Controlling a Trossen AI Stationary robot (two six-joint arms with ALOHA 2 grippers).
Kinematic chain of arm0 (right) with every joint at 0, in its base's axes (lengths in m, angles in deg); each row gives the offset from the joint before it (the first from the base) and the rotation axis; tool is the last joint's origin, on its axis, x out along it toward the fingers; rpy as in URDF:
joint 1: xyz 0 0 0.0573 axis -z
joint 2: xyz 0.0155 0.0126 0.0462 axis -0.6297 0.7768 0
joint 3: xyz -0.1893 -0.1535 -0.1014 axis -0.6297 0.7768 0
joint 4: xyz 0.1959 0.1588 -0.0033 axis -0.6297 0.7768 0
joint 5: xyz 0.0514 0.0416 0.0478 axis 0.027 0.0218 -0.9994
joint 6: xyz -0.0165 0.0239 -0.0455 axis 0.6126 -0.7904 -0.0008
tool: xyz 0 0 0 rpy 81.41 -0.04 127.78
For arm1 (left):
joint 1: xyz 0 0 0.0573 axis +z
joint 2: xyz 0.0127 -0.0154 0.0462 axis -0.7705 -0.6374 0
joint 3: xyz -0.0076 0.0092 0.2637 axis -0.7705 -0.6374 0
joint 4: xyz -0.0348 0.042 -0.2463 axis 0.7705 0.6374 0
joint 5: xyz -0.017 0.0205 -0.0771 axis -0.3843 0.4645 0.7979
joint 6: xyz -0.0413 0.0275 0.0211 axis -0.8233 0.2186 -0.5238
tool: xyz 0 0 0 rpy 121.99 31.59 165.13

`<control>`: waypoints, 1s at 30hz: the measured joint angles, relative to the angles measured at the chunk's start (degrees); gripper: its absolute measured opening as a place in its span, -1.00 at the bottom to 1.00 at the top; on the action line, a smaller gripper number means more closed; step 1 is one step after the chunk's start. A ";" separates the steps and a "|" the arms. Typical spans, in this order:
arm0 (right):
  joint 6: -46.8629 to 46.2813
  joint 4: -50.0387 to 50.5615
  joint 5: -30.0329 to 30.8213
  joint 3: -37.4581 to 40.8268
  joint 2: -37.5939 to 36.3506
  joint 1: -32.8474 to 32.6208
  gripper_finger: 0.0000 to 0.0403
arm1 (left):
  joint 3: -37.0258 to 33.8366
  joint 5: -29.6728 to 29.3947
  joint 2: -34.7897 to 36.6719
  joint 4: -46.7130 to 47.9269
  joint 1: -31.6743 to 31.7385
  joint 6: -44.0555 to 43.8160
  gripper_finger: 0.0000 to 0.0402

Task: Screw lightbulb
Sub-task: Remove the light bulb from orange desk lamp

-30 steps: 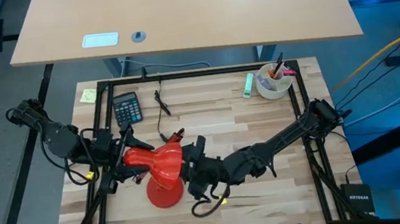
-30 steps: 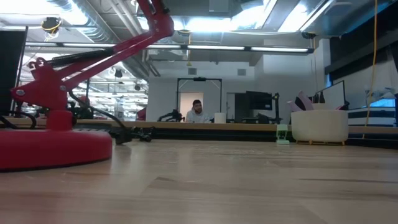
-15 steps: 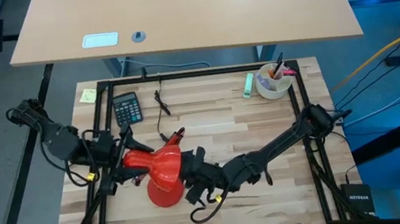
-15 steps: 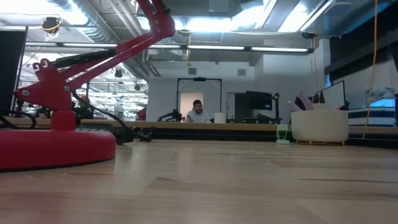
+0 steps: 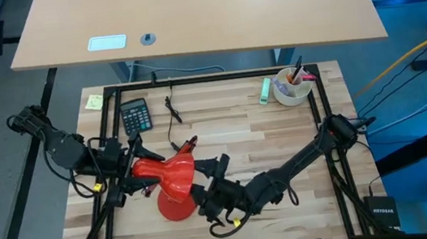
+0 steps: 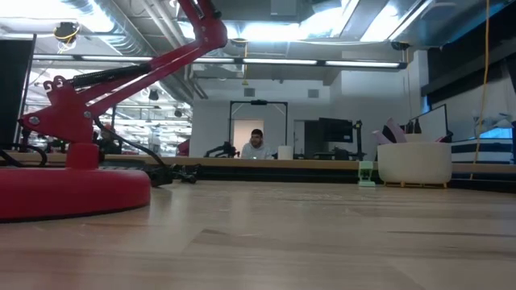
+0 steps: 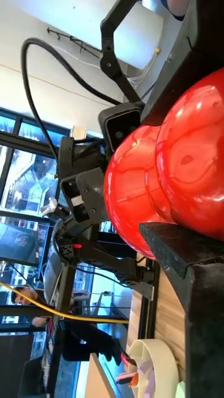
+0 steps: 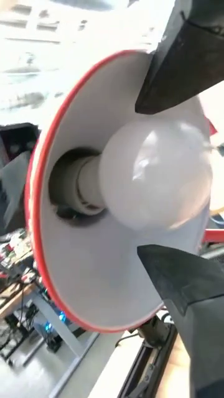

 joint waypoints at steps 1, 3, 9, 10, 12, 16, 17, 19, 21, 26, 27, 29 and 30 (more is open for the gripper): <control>-1.18 0.02 1.46 0.00 -0.16 -0.58 0.81 | 0.00 -0.02 0.00 0.00 0.01 -0.03 0.26; -4.19 0.79 3.67 -0.02 -0.75 -1.93 0.78 | 0.00 0.02 0.00 -0.01 -0.01 0.00 0.26; -25.41 16.50 3.55 2.98 -7.50 -4.42 0.67 | 0.00 2.40 0.00 0.08 -0.01 -0.07 0.26; -31.52 20.16 1.39 4.15 -9.14 -4.07 0.65 | 0.00 2.44 0.00 0.07 -0.01 -0.20 0.26; -44.12 25.03 -6.11 7.18 -12.47 -2.53 0.62 | 0.00 3.25 0.00 0.05 0.02 -0.39 0.26; -64.14 21.29 -23.16 15.13 -16.14 2.25 0.59 | -0.02 6.61 0.04 -0.54 0.05 -0.53 0.26; -68.18 17.36 -27.47 17.26 -16.20 3.41 0.59 | -0.02 7.15 0.17 -0.52 0.05 -0.70 0.26; -77.07 7.76 -33.86 21.87 -15.80 5.37 0.59 | -0.04 8.62 0.55 -0.54 0.05 -1.62 0.26; -88.17 -4.04 -37.80 26.25 -15.34 7.25 0.60 | -0.04 9.22 0.72 -0.57 0.01 -2.22 0.26; -111.36 -27.68 -38.33 33.78 -12.50 8.84 0.59 | -0.07 8.79 0.81 -0.48 0.05 -2.56 0.26; -114.22 -29.24 -38.49 33.91 -11.60 8.74 0.59 | -0.07 8.28 0.79 -0.42 0.22 -2.62 0.26; -118.64 -29.35 -38.58 33.37 -10.39 8.50 0.59 | -0.04 7.45 0.81 -0.04 0.66 -2.41 0.26; -120.40 -29.14 -38.91 32.72 -9.87 8.21 0.59 | -0.02 7.41 0.81 -0.03 0.88 -2.38 0.26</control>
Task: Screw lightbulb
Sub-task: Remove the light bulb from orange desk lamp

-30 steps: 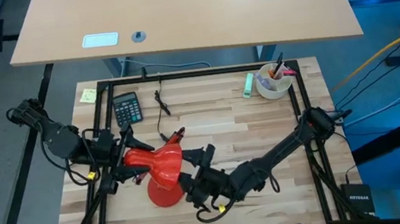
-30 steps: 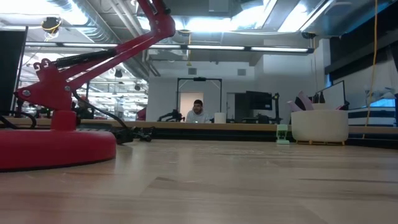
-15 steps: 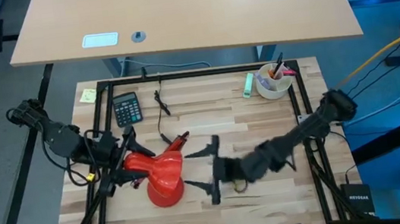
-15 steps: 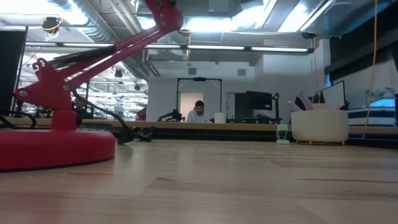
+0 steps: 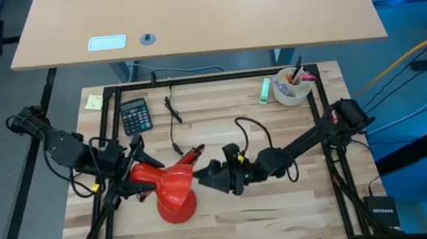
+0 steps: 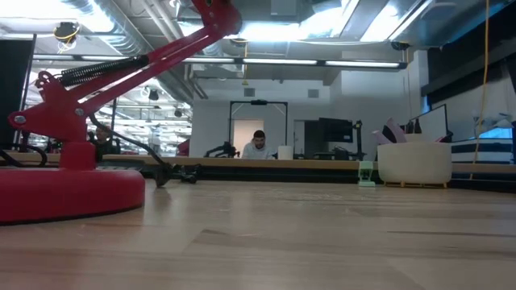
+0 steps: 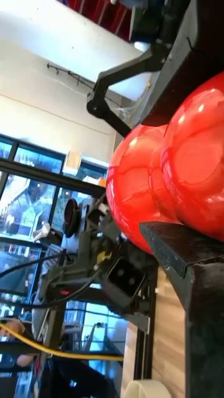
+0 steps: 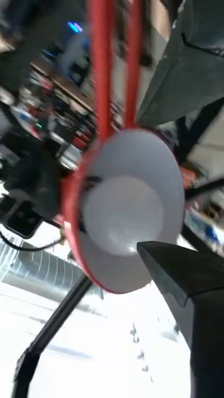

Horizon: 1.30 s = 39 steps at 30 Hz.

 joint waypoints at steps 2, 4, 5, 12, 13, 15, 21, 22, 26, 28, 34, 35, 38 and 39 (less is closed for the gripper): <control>-2.71 -0.09 0.02 -1.29 1.15 -0.49 0.59 | 0.04 -0.14 -0.07 -0.02 0.35 0.63 0.26; -4.25 0.26 -0.30 -2.25 1.65 -0.45 0.59 | 0.05 -0.29 -0.15 -0.03 0.60 1.70 0.26; -4.69 0.54 -0.54 -2.82 1.68 -0.39 0.59 | 0.07 -0.32 -0.26 -0.03 0.76 1.95 0.26; -3.98 3.77 -1.55 -6.82 1.52 0.53 0.59 | 0.13 -0.35 -0.48 -0.03 0.90 2.57 0.26; -3.87 5.09 -1.54 -7.21 1.52 0.52 0.59 | 0.13 -0.35 -0.48 -0.01 0.90 2.61 0.26; -3.79 6.75 -1.57 -7.59 1.52 0.47 0.59 | 0.13 -0.37 -0.46 0.09 0.90 2.66 0.26; -4.89 8.10 -1.42 -7.76 1.52 0.41 0.59 | 0.13 -0.42 -0.48 0.17 0.90 2.77 0.26; -5.09 7.59 -1.08 -7.76 1.52 0.41 0.59 | 0.13 -0.48 -0.48 0.14 0.93 2.79 0.26; -5.19 7.29 -0.59 -8.71 1.52 0.41 0.59 | 0.13 -0.58 -0.48 0.18 1.31 3.07 0.26; -5.17 8.88 -0.79 -10.08 1.52 0.41 0.59 | 0.13 -0.59 -0.61 0.15 1.31 3.15 0.26; -4.79 17.97 -1.14 -13.53 1.52 0.38 0.59 | 0.13 -0.57 -1.16 0.01 1.34 3.57 0.26; -4.74 18.24 -1.15 -13.65 1.52 0.38 0.59 | 0.13 -0.57 -1.16 0.00 1.34 3.59 0.26; -3.62 18.13 -0.88 -13.66 1.52 0.38 0.59 | 0.13 -0.62 -1.16 -0.08 1.34 3.62 0.26; -3.49 17.95 -0.50 -13.66 1.52 0.38 0.59 | 0.13 -0.66 -1.16 -0.08 1.38 3.72 0.26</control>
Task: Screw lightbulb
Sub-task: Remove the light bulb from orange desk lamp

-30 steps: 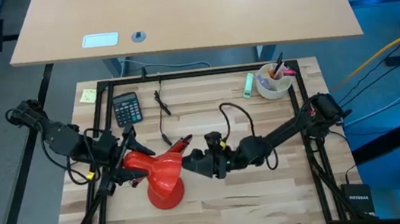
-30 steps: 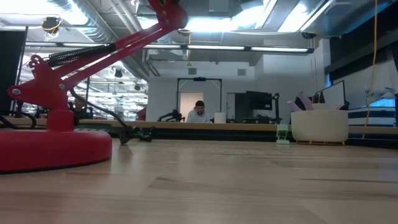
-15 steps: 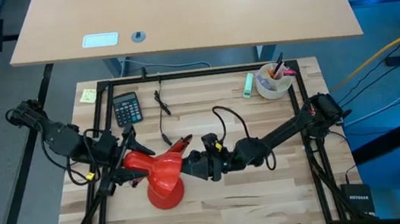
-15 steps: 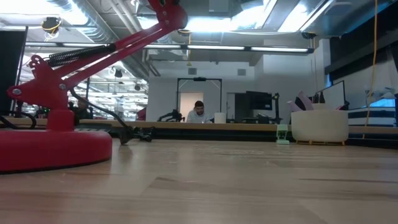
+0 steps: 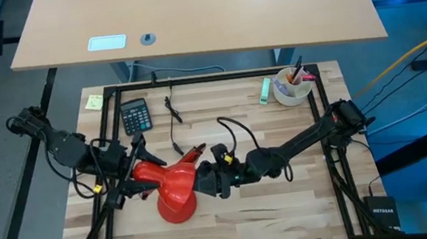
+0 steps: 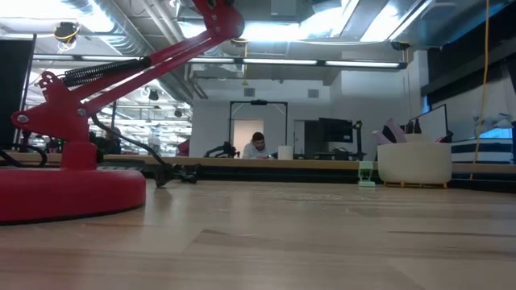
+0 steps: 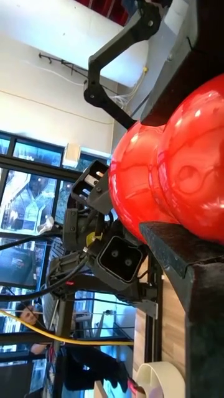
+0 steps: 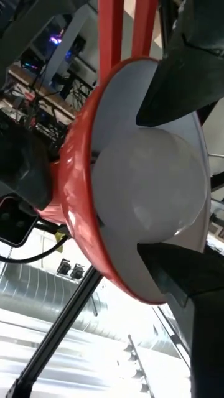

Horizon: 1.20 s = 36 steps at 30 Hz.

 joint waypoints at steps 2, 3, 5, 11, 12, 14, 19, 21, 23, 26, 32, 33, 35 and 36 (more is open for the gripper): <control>0.03 -0.06 0.63 0.00 0.00 0.01 0.59 | 0.00 -0.06 0.00 0.04 0.00 0.22 0.26; 0.05 0.05 0.76 0.00 0.00 0.06 0.59 | -0.02 -0.08 -0.03 0.08 0.00 0.23 0.26; 0.05 0.11 0.72 0.00 0.00 0.31 0.59 | -0.02 -0.15 -0.02 0.13 0.00 0.30 0.26; -0.07 0.31 1.09 -1.13 0.21 0.36 0.54 | -0.02 -0.12 -0.09 0.04 0.00 0.36 0.26; -0.09 0.55 1.03 -1.87 0.59 0.40 0.53 | -0.02 -0.12 -0.09 0.02 0.00 0.52 0.26; -0.38 1.33 0.20 -3.05 1.38 0.42 0.52 | -0.02 -0.13 -0.09 0.02 0.00 0.65 0.26; -0.66 2.38 -1.10 -4.28 2.25 0.52 0.51 | -0.03 0.09 -0.09 0.11 -0.02 0.37 0.26; 0.04 2.47 -1.57 -4.28 2.23 0.52 0.51 | -0.04 0.07 -0.09 0.11 -0.11 0.29 0.26; 0.07 2.61 -2.39 -4.28 2.19 0.47 0.51 | -0.04 0.01 -0.09 0.11 -0.19 0.23 0.26; -0.12 3.76 -2.61 -4.35 2.07 0.42 0.51 | -0.04 -0.06 -0.09 0.11 -0.18 0.14 0.26; 2.31 4.23 -2.99 -4.37 2.03 0.42 0.39 | -0.07 0.03 -0.09 0.02 -0.07 -0.08 0.26; 3.64 4.23 -3.00 -4.37 2.03 0.42 0.34 | -0.09 0.06 -0.09 0.02 -0.07 -0.14 0.26; 6.17 4.31 -2.96 -4.35 2.03 0.42 0.24 | -0.09 0.11 -0.09 0.00 -0.07 -0.17 0.26; 7.81 4.48 -2.93 -4.35 2.03 0.42 0.20 | -0.09 0.12 -0.09 -0.02 -0.07 -0.31 0.26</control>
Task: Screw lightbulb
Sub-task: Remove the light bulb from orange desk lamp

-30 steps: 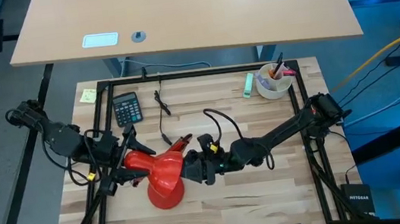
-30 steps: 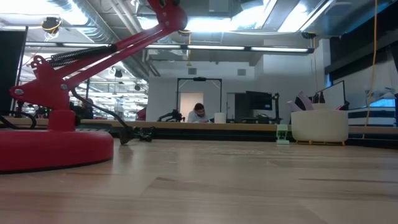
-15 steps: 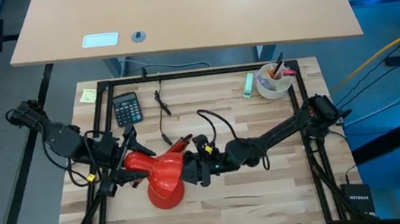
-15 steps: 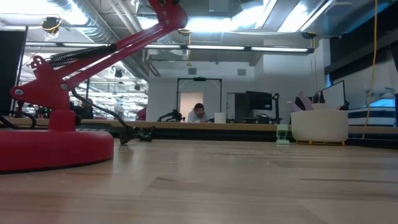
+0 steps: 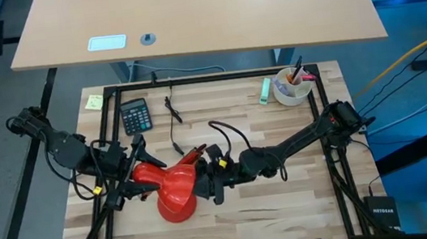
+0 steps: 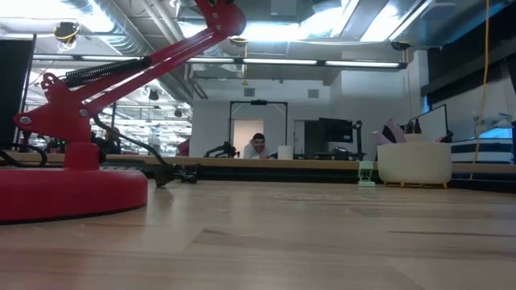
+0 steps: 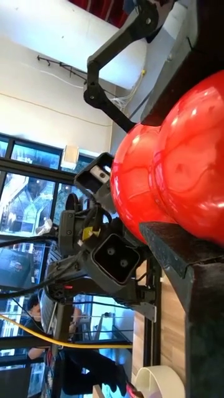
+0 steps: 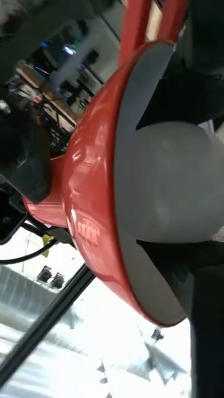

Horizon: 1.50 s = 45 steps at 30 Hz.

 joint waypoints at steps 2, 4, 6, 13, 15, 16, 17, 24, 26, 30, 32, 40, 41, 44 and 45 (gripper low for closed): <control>4.93 0.20 0.08 0.02 0.00 0.00 0.15 | 0.00 -0.05 0.00 0.05 0.00 -0.28 0.26; 10.05 0.33 0.67 0.04 0.00 0.00 0.14 | 0.00 -0.17 0.00 0.02 0.02 -0.43 0.26; 15.97 0.35 1.00 0.07 0.00 0.00 0.14 | 0.00 -0.24 0.00 0.03 0.02 -0.78 0.26; 40.11 1.63 7.27 0.04 0.00 -0.35 0.14 | -0.04 -0.83 -0.02 -0.01 0.11 -1.77 0.26; 46.10 1.69 10.14 -0.14 0.00 -0.68 0.14 | -0.04 -0.99 -0.04 -0.11 0.11 -1.93 0.26; 49.71 2.24 11.62 -0.54 0.00 -0.96 0.14 | -0.04 -1.37 -0.04 -0.06 0.11 -2.01 0.26; 53.66 3.15 13.36 -1.13 0.00 -1.39 0.14 | -0.04 -1.93 -0.02 0.03 0.11 -2.19 0.26; 84.89 13.27 28.70 -7.34 0.11 -5.05 0.13 | -0.04 -3.30 -0.04 -0.11 0.15 -2.94 0.26; 91.24 14.93 31.21 -8.41 0.11 -5.59 0.13 | -0.04 -3.61 -0.04 -0.13 0.17 -2.92 0.26; 102.09 16.70 34.60 -9.43 0.11 -6.17 0.13 | -0.02 -3.61 -0.07 -0.33 0.20 -3.24 0.26; 107.28 16.84 36.37 -9.49 0.11 -6.47 0.13 | -0.02 -3.56 -0.07 -0.32 0.22 -3.67 0.26; 118.77 15.07 38.43 -9.43 0.58 -6.47 0.14 | -0.02 -3.26 -0.10 -0.16 0.20 -4.58 0.26; 117.79 14.63 37.54 -9.33 0.66 -6.47 0.15 | -0.02 -3.23 -0.04 0.00 0.15 -4.66 0.26; 112.49 14.40 34.92 -9.23 0.70 -6.43 0.25 | -0.02 -3.27 0.05 0.34 0.13 -4.73 0.26; 111.09 14.36 34.30 -9.21 0.70 -6.42 0.30 | -0.02 -3.21 0.09 0.36 0.13 -4.71 0.26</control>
